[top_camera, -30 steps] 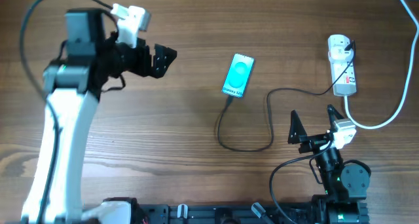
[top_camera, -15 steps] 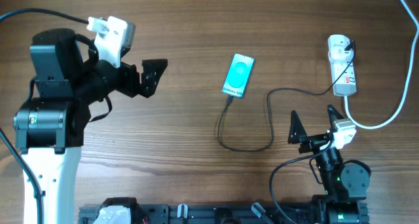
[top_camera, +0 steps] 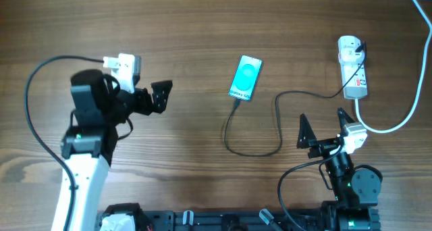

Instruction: Plug charger to phone and switch on socket

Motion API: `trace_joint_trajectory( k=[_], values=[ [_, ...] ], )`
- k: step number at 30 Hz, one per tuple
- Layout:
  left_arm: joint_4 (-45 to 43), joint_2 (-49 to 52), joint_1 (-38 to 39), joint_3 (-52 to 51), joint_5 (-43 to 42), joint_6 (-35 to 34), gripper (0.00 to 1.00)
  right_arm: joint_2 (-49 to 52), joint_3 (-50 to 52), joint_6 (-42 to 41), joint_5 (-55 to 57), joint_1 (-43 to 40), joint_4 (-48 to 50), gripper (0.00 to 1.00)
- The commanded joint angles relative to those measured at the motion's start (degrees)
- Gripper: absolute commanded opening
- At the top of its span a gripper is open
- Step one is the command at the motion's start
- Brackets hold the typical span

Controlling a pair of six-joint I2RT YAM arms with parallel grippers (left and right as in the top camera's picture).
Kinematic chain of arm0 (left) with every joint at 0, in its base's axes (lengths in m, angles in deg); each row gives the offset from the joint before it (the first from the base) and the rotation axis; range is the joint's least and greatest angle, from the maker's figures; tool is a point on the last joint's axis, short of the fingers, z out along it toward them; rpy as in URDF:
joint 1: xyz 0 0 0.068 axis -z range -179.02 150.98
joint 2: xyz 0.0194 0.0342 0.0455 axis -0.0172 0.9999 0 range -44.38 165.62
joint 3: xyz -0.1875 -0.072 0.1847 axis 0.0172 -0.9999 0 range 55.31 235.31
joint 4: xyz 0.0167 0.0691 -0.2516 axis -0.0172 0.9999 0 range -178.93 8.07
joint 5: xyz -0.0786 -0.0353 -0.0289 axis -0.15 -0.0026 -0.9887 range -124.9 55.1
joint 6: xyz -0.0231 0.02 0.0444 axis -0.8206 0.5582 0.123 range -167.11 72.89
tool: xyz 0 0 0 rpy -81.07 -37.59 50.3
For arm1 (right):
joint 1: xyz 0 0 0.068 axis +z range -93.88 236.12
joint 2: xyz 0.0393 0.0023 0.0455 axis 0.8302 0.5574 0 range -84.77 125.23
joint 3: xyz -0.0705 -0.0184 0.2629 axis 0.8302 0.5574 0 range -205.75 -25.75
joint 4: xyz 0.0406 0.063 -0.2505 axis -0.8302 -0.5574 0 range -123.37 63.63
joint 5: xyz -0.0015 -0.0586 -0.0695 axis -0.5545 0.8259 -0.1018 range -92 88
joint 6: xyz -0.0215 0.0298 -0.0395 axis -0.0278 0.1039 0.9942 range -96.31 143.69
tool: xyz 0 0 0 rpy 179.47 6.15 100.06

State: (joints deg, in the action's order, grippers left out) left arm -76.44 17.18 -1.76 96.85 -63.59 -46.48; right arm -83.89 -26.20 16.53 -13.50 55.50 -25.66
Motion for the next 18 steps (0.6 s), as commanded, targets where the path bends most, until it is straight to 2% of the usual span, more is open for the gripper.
trace_joint_trajectory(
  k=[1, 3, 5, 8, 18],
  values=[
    [-15.5, -3.41, -0.26, -10.54, 0.13, -8.07, 1.0, -0.68, 0.15, 1.14, 0.52, 0.24, 0.11, 0.99],
    [-23.32, -5.16, -0.26, -16.9, 2.45, -11.76, 1.0, -0.68, 0.15, 1.16, 0.52, 0.24, 0.11, 1.0],
    [-26.05, -7.17, -0.26, -22.34, 6.6, -15.54, 1.0, -0.68, 0.15, 1.16, 0.52, 0.24, 0.11, 1.0],
    [-26.03, -10.82, -0.26, -28.17, 9.9, -16.55, 1.0, -0.68, 0.15, 1.16, 0.52, 0.24, 0.11, 1.0],
    [-24.83, -22.53, -0.26, -41.22, 11.06, -16.52, 1.0, -0.68, 0.15, 1.16, 0.52, 0.24, 0.11, 1.0]
  ],
)
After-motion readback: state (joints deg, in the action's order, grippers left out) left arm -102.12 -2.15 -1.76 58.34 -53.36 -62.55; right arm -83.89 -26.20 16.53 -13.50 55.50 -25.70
